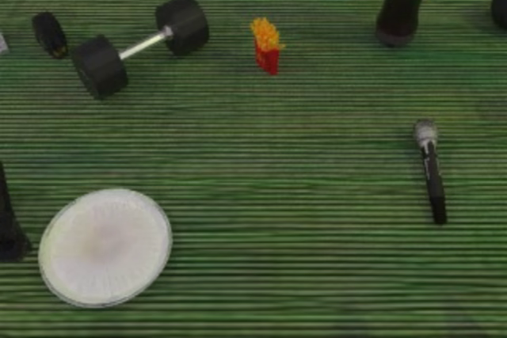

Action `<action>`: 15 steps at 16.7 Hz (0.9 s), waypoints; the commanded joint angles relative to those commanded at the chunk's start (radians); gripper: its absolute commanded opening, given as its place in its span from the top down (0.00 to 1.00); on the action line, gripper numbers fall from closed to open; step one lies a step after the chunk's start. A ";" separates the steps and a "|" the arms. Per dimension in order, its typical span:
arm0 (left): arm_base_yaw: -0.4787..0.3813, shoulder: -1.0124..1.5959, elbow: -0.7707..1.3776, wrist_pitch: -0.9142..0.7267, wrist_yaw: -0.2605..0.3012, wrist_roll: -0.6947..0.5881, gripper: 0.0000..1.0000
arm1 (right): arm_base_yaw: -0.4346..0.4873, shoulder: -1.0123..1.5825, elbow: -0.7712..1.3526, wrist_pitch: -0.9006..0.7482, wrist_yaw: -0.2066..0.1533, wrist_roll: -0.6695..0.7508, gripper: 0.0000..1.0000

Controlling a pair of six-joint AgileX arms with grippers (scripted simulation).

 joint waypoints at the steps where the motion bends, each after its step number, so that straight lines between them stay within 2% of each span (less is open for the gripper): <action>1: 0.000 0.000 0.000 0.000 0.000 0.000 0.00 | 0.000 0.000 0.000 0.000 0.000 0.000 0.00; 4: 0.000 0.000 0.000 0.000 0.000 0.000 0.00 | 0.007 0.031 0.030 -0.020 -0.002 0.006 0.00; 8: 0.000 0.000 0.000 0.000 0.000 0.000 0.00 | 0.037 0.220 0.193 -0.129 -0.007 0.041 0.00; 15: 0.000 0.000 0.000 0.000 0.000 0.000 0.00 | 0.120 0.898 0.642 -0.451 -0.016 0.137 0.00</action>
